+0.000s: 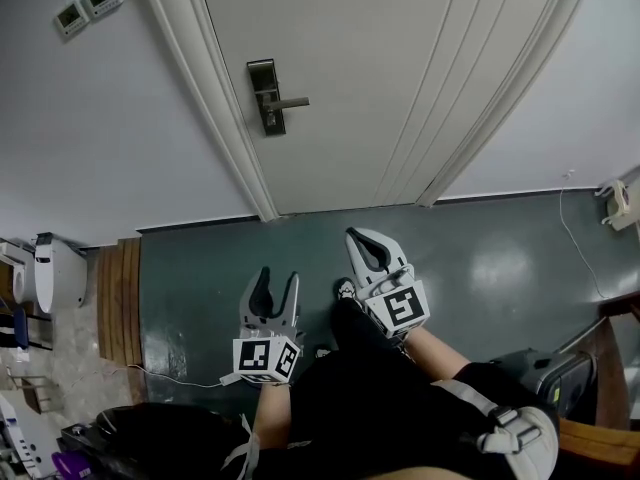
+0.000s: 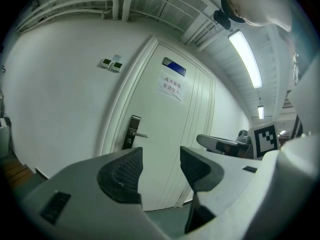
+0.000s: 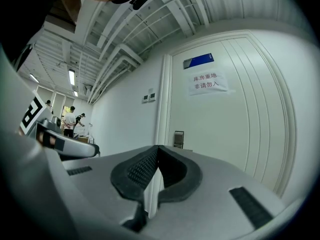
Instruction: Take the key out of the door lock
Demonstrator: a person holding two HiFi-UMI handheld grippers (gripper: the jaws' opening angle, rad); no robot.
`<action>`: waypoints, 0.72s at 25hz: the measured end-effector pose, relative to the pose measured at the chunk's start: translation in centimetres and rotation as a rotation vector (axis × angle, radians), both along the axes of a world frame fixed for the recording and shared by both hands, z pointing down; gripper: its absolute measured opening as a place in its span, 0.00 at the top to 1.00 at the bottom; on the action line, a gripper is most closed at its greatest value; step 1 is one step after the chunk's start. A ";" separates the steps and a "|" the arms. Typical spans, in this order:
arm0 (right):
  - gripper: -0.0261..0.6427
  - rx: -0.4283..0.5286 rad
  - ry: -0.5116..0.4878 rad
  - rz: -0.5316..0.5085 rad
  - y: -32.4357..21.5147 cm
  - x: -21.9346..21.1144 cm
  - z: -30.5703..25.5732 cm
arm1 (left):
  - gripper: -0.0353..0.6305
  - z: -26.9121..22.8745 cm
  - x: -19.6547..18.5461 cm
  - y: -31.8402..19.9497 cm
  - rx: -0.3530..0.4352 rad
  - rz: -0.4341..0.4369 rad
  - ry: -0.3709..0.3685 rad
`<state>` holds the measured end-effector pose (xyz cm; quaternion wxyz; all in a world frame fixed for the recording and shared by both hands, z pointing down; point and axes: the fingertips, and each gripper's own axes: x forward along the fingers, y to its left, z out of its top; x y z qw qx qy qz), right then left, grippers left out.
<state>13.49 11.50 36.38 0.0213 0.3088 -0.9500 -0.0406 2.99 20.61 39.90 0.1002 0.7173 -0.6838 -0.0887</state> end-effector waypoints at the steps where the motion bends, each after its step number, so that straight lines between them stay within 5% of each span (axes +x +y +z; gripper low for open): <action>1: 0.95 -0.001 -0.001 0.000 -1.1 -0.3 0.0 | 0.62 -0.1 -0.4 -0.9 0.003 -0.005 -0.003; 18: 0.95 -0.057 -0.064 -0.057 -18.8 -3.6 0.1 | 0.62 -1.0 -2.0 -19.7 -0.032 0.030 0.035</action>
